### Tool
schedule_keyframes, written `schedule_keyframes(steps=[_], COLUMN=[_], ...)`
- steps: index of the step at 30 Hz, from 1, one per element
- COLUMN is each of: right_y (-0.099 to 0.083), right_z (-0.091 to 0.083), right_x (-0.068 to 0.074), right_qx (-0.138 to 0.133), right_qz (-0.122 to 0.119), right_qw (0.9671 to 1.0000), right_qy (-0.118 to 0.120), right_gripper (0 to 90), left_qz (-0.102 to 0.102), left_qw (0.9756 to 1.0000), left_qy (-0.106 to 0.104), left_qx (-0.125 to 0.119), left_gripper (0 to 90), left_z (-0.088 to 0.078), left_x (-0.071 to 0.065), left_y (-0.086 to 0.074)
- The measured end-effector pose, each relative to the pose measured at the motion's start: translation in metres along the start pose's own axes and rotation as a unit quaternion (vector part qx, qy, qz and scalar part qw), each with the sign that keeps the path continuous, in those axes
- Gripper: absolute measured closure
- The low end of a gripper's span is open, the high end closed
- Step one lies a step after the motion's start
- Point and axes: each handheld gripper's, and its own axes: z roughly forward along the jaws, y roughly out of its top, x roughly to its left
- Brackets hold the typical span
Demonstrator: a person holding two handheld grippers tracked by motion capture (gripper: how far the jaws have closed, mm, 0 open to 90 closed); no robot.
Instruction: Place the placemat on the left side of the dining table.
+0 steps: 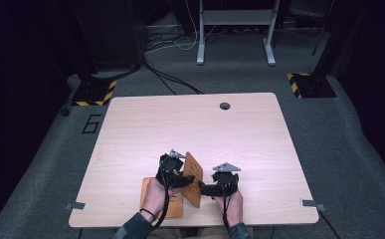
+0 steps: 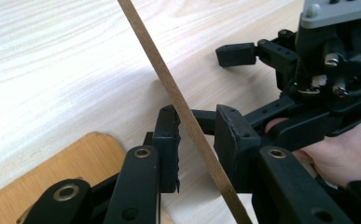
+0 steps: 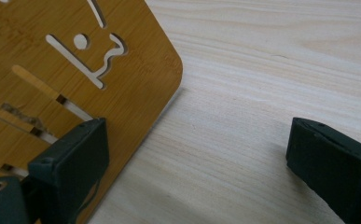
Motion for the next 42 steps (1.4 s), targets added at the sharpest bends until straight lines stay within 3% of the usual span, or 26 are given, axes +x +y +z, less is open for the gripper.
schedule_keyframes(steps=[7,12,19,28,32,42], right_y=[-0.002,-0.003,-0.003,-0.003,-0.003,-0.006], right_z=[-0.004,-0.006,-0.006,-0.005,-0.006,-0.016], right_x=[-0.004,-0.007,-0.008,-0.008,-0.007,-0.022], right_qx=[-0.018,-0.022,-0.025,-0.014,-0.006,-0.002], right_qz=[0.017,0.023,0.018,0.014,-0.001,-0.007], right_qw=[0.9996,0.9994,0.9994,0.9998,0.9999,0.9996], right_qy=[-0.009,-0.01,-0.016,-0.01,-0.015,-0.026], right_gripper=[4.1,4.1,4.1,4.3,3.3,0.0], left_qz=[-0.006,-0.007,-0.003,-0.025,-0.036,-0.056], left_qw=[0.9999,0.9994,0.9991,0.9978,0.9969,0.9948], left_qy=[-0.001,-0.025,-0.027,-0.031,-0.029,-0.024], left_qx=[-0.013,-0.021,-0.032,-0.054,-0.063,-0.081], left_gripper=[78.3,85.8,86.1,86.1,86.1,86.1], left_z=[-0.003,-0.005,-0.011,-0.023,-0.031,-0.046], left_x=[0.005,0.011,0.016,0.031,0.04,0.059], left_y=[0.004,0.005,0.006,0.007,0.006,0.004])
